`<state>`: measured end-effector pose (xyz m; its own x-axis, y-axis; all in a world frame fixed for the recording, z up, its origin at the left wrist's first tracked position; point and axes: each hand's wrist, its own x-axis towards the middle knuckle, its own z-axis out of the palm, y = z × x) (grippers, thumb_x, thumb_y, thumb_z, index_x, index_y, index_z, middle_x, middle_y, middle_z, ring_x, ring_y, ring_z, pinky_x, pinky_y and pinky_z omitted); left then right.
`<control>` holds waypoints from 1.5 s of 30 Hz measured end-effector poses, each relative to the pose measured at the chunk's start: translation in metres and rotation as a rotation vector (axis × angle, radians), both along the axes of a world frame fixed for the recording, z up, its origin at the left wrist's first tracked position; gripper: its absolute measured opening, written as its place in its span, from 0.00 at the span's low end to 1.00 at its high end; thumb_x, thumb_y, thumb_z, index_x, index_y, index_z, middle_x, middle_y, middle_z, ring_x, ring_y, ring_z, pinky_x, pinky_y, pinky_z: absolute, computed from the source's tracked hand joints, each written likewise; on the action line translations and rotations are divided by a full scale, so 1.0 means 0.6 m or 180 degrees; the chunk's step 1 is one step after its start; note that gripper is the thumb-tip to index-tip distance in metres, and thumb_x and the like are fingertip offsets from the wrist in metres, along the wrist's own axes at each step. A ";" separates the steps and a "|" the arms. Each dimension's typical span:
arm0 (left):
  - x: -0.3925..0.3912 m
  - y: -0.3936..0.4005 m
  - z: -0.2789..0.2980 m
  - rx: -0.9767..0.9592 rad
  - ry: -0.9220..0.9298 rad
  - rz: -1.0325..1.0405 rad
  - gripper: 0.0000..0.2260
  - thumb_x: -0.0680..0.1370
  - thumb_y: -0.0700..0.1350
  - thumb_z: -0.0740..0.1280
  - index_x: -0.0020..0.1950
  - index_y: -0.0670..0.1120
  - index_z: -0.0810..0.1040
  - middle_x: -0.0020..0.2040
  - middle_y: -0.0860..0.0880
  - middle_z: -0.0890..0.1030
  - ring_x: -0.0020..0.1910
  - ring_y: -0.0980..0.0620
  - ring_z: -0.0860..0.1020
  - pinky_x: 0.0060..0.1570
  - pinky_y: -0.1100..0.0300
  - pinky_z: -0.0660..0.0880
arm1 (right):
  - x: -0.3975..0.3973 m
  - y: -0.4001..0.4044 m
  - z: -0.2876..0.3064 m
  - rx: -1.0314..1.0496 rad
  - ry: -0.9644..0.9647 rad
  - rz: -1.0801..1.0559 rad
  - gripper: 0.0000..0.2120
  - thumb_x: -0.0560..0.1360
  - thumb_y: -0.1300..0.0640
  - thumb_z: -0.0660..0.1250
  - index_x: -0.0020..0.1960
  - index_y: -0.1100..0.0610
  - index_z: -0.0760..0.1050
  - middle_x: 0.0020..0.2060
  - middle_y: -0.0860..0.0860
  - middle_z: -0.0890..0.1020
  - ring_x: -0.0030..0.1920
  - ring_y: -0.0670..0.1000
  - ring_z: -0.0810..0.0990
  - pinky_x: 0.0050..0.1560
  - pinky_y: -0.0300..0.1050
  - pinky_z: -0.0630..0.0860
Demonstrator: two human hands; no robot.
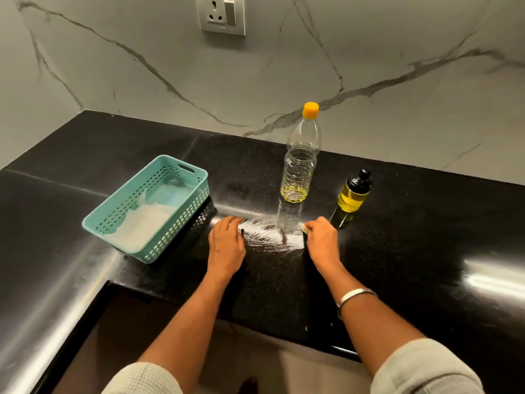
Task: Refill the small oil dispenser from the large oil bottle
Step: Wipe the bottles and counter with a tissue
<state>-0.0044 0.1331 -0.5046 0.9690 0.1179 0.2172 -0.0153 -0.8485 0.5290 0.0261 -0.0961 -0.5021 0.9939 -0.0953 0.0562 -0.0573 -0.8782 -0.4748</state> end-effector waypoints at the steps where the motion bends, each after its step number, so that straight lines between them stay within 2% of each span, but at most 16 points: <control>1: -0.002 0.006 -0.002 0.0021 0.0005 0.0008 0.15 0.79 0.39 0.61 0.65 0.45 0.75 0.63 0.48 0.75 0.65 0.49 0.70 0.68 0.51 0.63 | 0.002 0.029 0.002 0.0060 0.0022 0.0100 0.08 0.77 0.62 0.64 0.48 0.61 0.82 0.42 0.57 0.76 0.44 0.59 0.78 0.44 0.50 0.74; 4: -0.003 0.027 -0.006 0.0090 0.0000 0.0070 0.15 0.79 0.39 0.61 0.64 0.45 0.76 0.63 0.47 0.75 0.65 0.48 0.71 0.67 0.51 0.64 | -0.002 0.117 0.001 0.0207 0.0193 0.0560 0.09 0.79 0.61 0.63 0.51 0.60 0.82 0.44 0.56 0.76 0.46 0.56 0.78 0.49 0.51 0.76; 6: 0.000 0.041 -0.008 0.0119 0.0009 0.0126 0.15 0.78 0.39 0.61 0.64 0.45 0.76 0.63 0.47 0.76 0.65 0.47 0.71 0.66 0.50 0.65 | -0.016 0.161 0.003 0.0181 0.0283 0.1020 0.10 0.79 0.60 0.62 0.53 0.58 0.82 0.45 0.56 0.76 0.48 0.57 0.77 0.49 0.49 0.75; 8: 0.004 0.047 -0.008 0.0135 0.0061 0.0154 0.15 0.78 0.39 0.61 0.64 0.45 0.76 0.64 0.46 0.75 0.65 0.47 0.70 0.66 0.50 0.64 | -0.031 0.176 0.007 0.0252 0.0283 0.1495 0.11 0.79 0.60 0.62 0.57 0.56 0.82 0.44 0.55 0.75 0.47 0.57 0.77 0.49 0.49 0.72; 10: 0.009 0.043 -0.006 0.0148 0.0084 0.0147 0.15 0.79 0.39 0.61 0.65 0.44 0.75 0.64 0.46 0.75 0.65 0.47 0.70 0.66 0.50 0.64 | -0.036 0.155 0.005 0.0153 0.0313 0.1787 0.13 0.79 0.61 0.62 0.60 0.54 0.80 0.45 0.53 0.76 0.47 0.54 0.76 0.53 0.49 0.69; 12: 0.012 0.030 -0.002 0.0158 0.0042 0.0061 0.15 0.78 0.39 0.61 0.65 0.44 0.75 0.63 0.47 0.75 0.64 0.48 0.70 0.66 0.50 0.64 | -0.034 0.113 0.001 0.0050 0.0272 0.1625 0.13 0.79 0.59 0.63 0.61 0.53 0.80 0.45 0.52 0.76 0.48 0.55 0.76 0.53 0.49 0.69; 14: 0.015 0.014 0.001 0.0124 0.0017 -0.0064 0.15 0.78 0.39 0.61 0.65 0.45 0.74 0.62 0.48 0.75 0.64 0.49 0.70 0.66 0.51 0.64 | -0.029 0.058 -0.004 0.0090 0.0176 0.1119 0.12 0.79 0.57 0.63 0.60 0.53 0.80 0.43 0.50 0.74 0.47 0.57 0.76 0.50 0.51 0.73; 20: 0.024 -0.023 -0.007 0.0056 0.0050 -0.0267 0.15 0.78 0.40 0.61 0.64 0.46 0.74 0.61 0.49 0.75 0.63 0.49 0.71 0.65 0.51 0.65 | -0.065 -0.092 -0.011 -0.0382 -0.0197 -0.0225 0.12 0.79 0.59 0.62 0.59 0.54 0.81 0.44 0.52 0.76 0.44 0.56 0.77 0.47 0.49 0.67; 24: 0.026 -0.034 -0.004 0.0021 0.0015 -0.0279 0.15 0.79 0.40 0.60 0.65 0.45 0.74 0.62 0.48 0.75 0.63 0.48 0.70 0.66 0.50 0.64 | -0.088 -0.083 -0.007 -0.0503 -0.0215 -0.0621 0.09 0.78 0.61 0.63 0.52 0.58 0.82 0.42 0.56 0.78 0.40 0.60 0.78 0.44 0.52 0.72; 26: 0.024 -0.031 -0.001 0.0013 0.0000 -0.0257 0.15 0.79 0.40 0.60 0.65 0.45 0.75 0.61 0.48 0.75 0.63 0.48 0.71 0.65 0.51 0.64 | -0.096 -0.032 -0.007 -0.0409 -0.0204 -0.0490 0.08 0.77 0.61 0.64 0.50 0.57 0.82 0.42 0.56 0.78 0.40 0.60 0.78 0.44 0.51 0.73; 29: 0.020 -0.013 0.002 0.0028 -0.0025 -0.0143 0.15 0.78 0.39 0.60 0.64 0.44 0.75 0.61 0.47 0.76 0.62 0.48 0.71 0.64 0.51 0.64 | -0.108 0.075 -0.014 -0.0115 -0.0137 0.0154 0.07 0.77 0.58 0.64 0.49 0.55 0.82 0.41 0.53 0.78 0.41 0.58 0.78 0.45 0.50 0.72; 32: 0.016 0.017 0.001 0.0058 -0.0031 0.0019 0.15 0.77 0.37 0.62 0.63 0.43 0.76 0.61 0.45 0.76 0.62 0.44 0.73 0.63 0.48 0.66 | -0.104 0.168 -0.003 0.0066 -0.0003 0.0863 0.08 0.77 0.55 0.65 0.46 0.59 0.79 0.43 0.56 0.78 0.44 0.61 0.78 0.50 0.54 0.72; 35: 0.009 0.053 0.001 0.0109 0.0044 0.0177 0.16 0.76 0.38 0.61 0.63 0.43 0.76 0.61 0.45 0.76 0.62 0.43 0.73 0.63 0.47 0.68 | -0.081 0.219 0.021 -0.0054 0.0173 0.1373 0.09 0.77 0.56 0.65 0.49 0.62 0.78 0.47 0.59 0.79 0.50 0.61 0.77 0.54 0.54 0.70; 39: 0.004 0.084 0.006 0.0150 -0.0030 0.0260 0.15 0.76 0.38 0.62 0.62 0.43 0.77 0.60 0.45 0.77 0.61 0.43 0.73 0.61 0.47 0.70 | -0.026 0.244 0.020 0.0184 0.0256 0.1294 0.05 0.73 0.60 0.68 0.44 0.62 0.77 0.46 0.58 0.77 0.49 0.60 0.77 0.50 0.53 0.72; 41: 0.005 0.090 0.008 0.0142 -0.0062 0.0258 0.15 0.76 0.38 0.62 0.62 0.43 0.77 0.60 0.45 0.77 0.60 0.44 0.74 0.61 0.48 0.70 | 0.000 0.242 0.022 0.0255 0.0231 0.1232 0.01 0.72 0.64 0.66 0.43 0.60 0.75 0.44 0.57 0.77 0.47 0.59 0.77 0.47 0.53 0.73; 45: 0.009 0.094 0.008 0.0110 -0.0070 0.0155 0.15 0.77 0.38 0.62 0.63 0.44 0.76 0.60 0.46 0.76 0.61 0.46 0.72 0.63 0.49 0.69 | 0.052 0.207 0.024 0.0033 0.0077 0.0873 0.06 0.74 0.67 0.63 0.45 0.60 0.78 0.43 0.56 0.75 0.45 0.57 0.78 0.40 0.47 0.70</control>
<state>0.0011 0.1895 -0.4999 0.9572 0.1568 0.2432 0.0150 -0.8663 0.4993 0.0574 0.0279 -0.4875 0.9836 0.1773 0.0326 0.1706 -0.8575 -0.4853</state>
